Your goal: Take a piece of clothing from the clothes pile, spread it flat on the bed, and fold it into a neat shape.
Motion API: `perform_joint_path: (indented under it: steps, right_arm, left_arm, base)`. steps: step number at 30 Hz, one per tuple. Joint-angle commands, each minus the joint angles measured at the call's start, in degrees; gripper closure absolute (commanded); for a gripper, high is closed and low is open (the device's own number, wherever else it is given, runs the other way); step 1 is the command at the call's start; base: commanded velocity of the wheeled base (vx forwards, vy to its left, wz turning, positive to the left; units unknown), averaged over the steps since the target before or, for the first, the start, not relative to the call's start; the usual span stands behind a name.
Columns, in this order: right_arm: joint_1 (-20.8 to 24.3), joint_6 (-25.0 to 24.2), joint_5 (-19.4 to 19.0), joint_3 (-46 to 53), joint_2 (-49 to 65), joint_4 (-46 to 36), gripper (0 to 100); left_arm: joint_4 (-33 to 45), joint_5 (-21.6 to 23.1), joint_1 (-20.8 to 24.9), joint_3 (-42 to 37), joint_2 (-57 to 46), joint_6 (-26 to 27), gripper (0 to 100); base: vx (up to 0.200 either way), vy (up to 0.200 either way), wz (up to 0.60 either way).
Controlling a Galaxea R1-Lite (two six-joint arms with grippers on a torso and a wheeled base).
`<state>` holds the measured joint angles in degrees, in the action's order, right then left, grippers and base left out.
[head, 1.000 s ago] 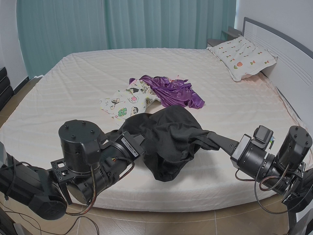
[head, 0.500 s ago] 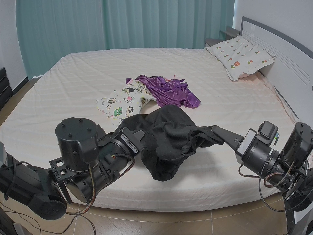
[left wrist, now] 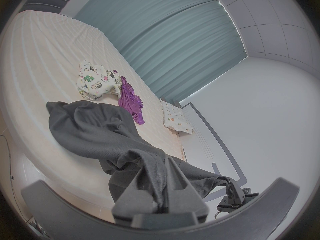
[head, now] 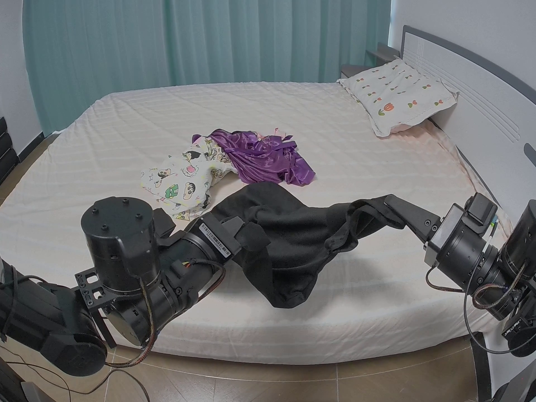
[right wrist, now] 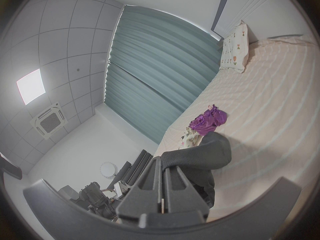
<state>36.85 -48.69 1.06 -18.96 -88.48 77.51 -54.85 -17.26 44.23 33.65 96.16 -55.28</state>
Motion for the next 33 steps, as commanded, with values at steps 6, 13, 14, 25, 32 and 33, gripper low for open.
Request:
perform_joint_path:
  steps: [6, 13, 14, 25, 32, 33]
  right_arm:
    - [-0.4, 1.8, 0.1, 0.4, 1.0, 0.0, 100]
    - [-1.3, 2.1, 0.3, 0.3, 1.6, 0.0, 100]
    - [-1.3, 2.2, 0.6, 0.3, 2.0, 0.0, 100]
    - [-1.3, 3.2, 1.5, 0.4, 3.2, -0.1, 100]
    - [-1.3, 3.2, 1.5, 0.4, 3.3, -0.2, 100]
    - [-1.3, 3.2, 1.5, 0.4, 3.3, -0.2, 100]
  left_arm:
    - [0.0, 0.0, 0.0, -0.2, -0.8, 0.0, 100]
    - [-0.1, 0.0, 0.0, -0.2, -0.9, 0.1, 100]
    - [-0.1, 0.0, 0.0, -0.2, -0.9, 0.1, 100]
    - [-0.1, 0.1, 0.0, -0.2, -0.8, 0.0, 100]
    - [-0.1, 0.1, 0.0, -0.2, -0.8, 0.0, 100]
    - [-0.1, 0.1, 0.0, -0.2, -0.8, 0.0, 100]
  base:
    - [0.000, -0.200, 0.00]
    - [0.000, -0.200, 0.00]
    - [0.000, -0.200, 0.00]
    - [0.000, -0.200, 0.00]
    - [0.000, -0.200, 0.00]
    - [0.000, -0.200, 0.00]
